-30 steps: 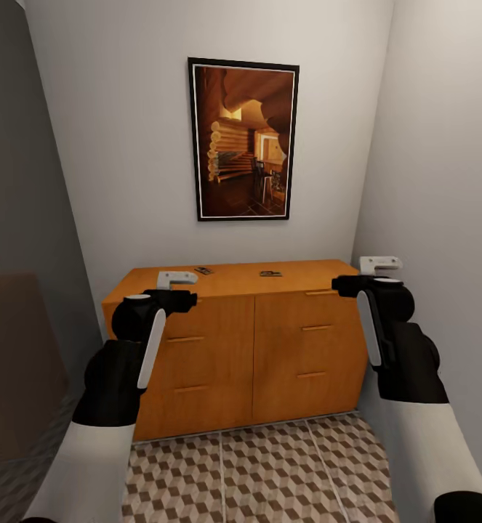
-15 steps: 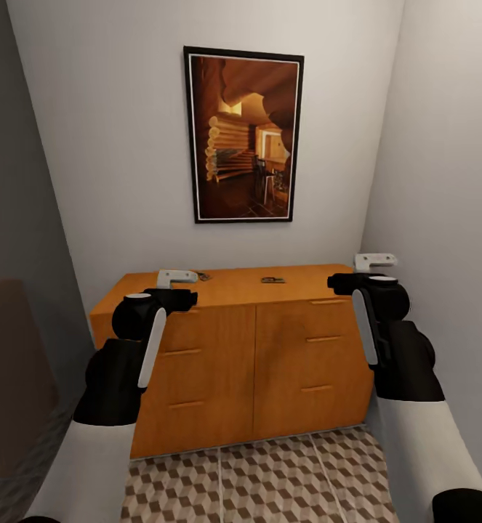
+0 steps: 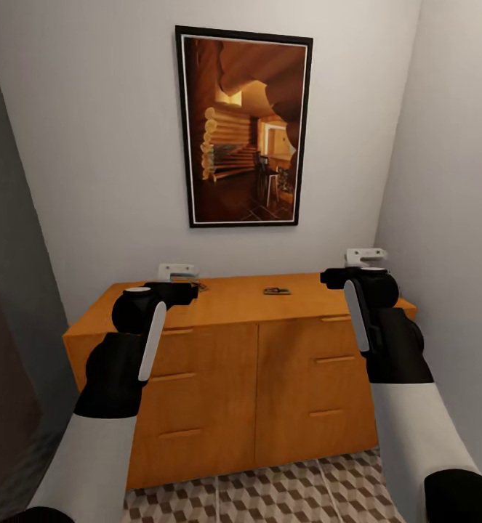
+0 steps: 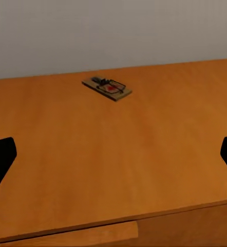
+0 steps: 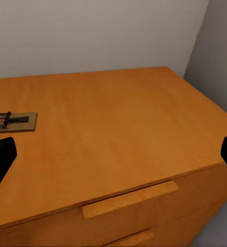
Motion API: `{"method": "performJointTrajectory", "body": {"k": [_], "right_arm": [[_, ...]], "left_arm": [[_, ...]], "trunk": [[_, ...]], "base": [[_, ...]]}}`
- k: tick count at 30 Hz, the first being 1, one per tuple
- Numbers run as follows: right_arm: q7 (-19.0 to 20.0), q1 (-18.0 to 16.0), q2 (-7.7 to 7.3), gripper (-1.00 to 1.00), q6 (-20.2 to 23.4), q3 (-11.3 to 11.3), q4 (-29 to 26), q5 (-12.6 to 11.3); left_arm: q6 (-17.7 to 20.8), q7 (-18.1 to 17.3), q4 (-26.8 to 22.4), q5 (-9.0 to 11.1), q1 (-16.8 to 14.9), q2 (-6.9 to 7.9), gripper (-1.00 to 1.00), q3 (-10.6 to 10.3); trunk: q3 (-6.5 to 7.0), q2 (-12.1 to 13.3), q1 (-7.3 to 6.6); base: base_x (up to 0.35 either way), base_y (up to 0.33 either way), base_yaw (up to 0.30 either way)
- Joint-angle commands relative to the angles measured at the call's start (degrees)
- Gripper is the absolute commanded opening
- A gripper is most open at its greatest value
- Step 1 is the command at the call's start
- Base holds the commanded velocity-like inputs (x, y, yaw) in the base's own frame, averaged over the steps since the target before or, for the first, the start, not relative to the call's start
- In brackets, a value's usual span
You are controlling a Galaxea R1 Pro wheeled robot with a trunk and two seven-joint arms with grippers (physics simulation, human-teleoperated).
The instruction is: Take the four mousetraps from the cabinet in the bathroom and place them on the bathroom floor. Make sure all four end up on the same floor surface, and ensure that at least two of them are either under or directly next to the same bathroom sink.
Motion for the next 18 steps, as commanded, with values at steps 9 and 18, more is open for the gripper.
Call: {"method": "performJointTrajectory", "body": {"k": [9, 18], "right_arm": [[0.2, -1.4, 1.13, 1.0, 0.3, 1.5, 2.2, 0.2], [0.2, -1.5, 2.17, 1.0, 0.3, 3.8, 2.3, 0.2]], "left_arm": [[0.5, 0.1, 0.0, -0.3, -0.5, 0.24, 1.0, 0.3], [0.7, 0.1, 0.1, -0.2, -0.5, 0.34, 1.0, 5.3]], "trunk": [[-0.07, 0.0, 0.03], [-0.07, 0.0, 0.03]], "base": [[0.324, 0.0, 0.0], [0.324, 0.0, 0.0]]}}
